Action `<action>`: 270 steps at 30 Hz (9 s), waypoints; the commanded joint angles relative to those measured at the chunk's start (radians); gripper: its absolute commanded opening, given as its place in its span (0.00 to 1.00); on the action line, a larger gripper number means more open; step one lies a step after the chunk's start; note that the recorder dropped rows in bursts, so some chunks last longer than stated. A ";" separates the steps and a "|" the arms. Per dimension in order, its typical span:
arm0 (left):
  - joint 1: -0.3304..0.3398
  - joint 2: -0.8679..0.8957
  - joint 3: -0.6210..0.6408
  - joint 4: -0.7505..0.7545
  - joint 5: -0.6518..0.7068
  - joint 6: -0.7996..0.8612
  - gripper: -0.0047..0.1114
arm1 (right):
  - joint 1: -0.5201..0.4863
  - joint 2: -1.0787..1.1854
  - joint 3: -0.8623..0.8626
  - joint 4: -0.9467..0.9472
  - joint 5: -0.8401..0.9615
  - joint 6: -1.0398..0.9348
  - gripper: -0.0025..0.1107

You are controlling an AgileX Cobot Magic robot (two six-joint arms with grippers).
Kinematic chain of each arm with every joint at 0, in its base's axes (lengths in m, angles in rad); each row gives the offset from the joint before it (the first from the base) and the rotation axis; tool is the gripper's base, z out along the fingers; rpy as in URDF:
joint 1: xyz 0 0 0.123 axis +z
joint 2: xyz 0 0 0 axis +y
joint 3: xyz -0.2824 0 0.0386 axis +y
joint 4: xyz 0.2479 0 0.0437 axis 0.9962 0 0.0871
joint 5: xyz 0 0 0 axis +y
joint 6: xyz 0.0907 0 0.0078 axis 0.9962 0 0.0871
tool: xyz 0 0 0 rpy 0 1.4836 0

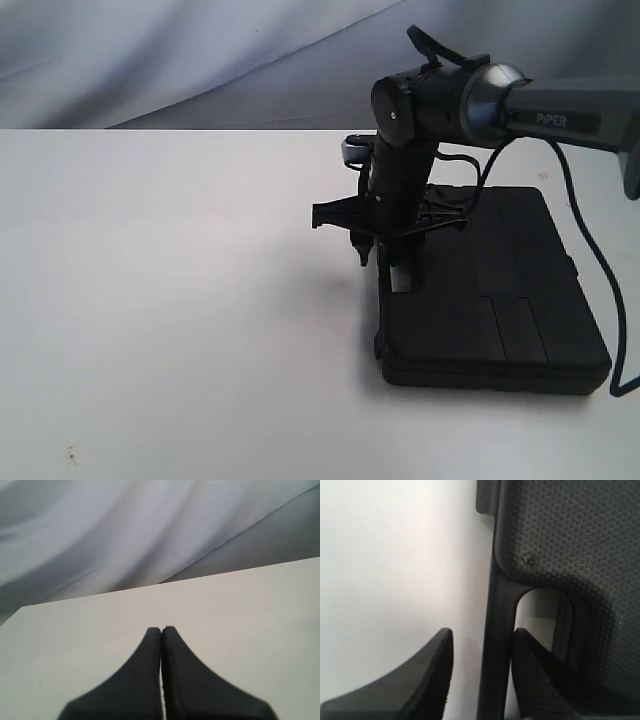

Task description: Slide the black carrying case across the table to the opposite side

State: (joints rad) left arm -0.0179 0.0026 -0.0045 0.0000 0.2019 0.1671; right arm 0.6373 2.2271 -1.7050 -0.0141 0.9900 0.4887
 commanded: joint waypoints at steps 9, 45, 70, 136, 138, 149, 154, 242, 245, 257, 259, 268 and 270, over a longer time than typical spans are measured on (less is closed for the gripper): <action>0.003 -0.003 0.005 -0.010 -0.014 -0.010 0.04 | 0.001 -0.001 0.005 0.014 0.007 0.010 0.30; 0.003 -0.003 0.005 -0.010 -0.014 -0.010 0.04 | 0.120 0.025 0.001 0.194 -0.241 0.080 0.02; 0.003 -0.003 0.005 -0.010 -0.014 -0.010 0.04 | 0.167 0.153 -0.240 0.111 -0.087 0.121 0.02; 0.003 -0.003 0.005 -0.010 -0.014 -0.010 0.04 | 0.211 -0.836 0.411 -0.771 -0.551 0.110 0.02; 0.003 -0.003 0.005 -0.010 -0.014 -0.010 0.04 | 0.183 -0.922 0.464 -0.805 -0.573 0.143 0.02; 0.003 -0.003 0.005 -0.010 -0.014 -0.010 0.04 | -0.297 -1.340 0.827 -0.233 -0.855 -0.675 0.02; 0.003 -0.003 0.005 -0.010 -0.014 -0.010 0.04 | -0.424 -1.460 0.961 -0.164 -0.917 -0.710 0.02; 0.003 -0.003 0.005 -0.010 -0.018 -0.010 0.04 | -0.521 -2.227 1.705 0.108 -0.790 -0.581 0.02; 0.003 -0.003 0.005 -0.010 -0.018 -0.010 0.04 | -0.521 -2.227 1.705 0.108 -0.790 -0.581 0.02; 0.003 -0.003 0.005 -0.263 -0.137 -0.047 0.04 | -0.521 -2.227 1.705 0.108 -0.790 -0.581 0.02; 0.003 -0.003 0.005 -0.339 -0.171 -0.073 0.04 | -0.521 -2.227 1.705 0.108 -0.790 -0.581 0.02; 0.003 -0.003 -0.112 -0.271 -0.385 -0.082 0.04 | -0.521 -2.227 1.705 0.108 -0.790 -0.581 0.02; 0.003 -0.003 -0.200 -0.269 -0.329 -0.083 0.04 | -0.521 -2.227 1.705 0.108 -0.790 -0.581 0.02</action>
State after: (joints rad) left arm -0.0179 0.0026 -0.1009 -0.2944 -0.1473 0.0931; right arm 0.1195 0.0029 -0.0028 0.0847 0.2005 -0.0985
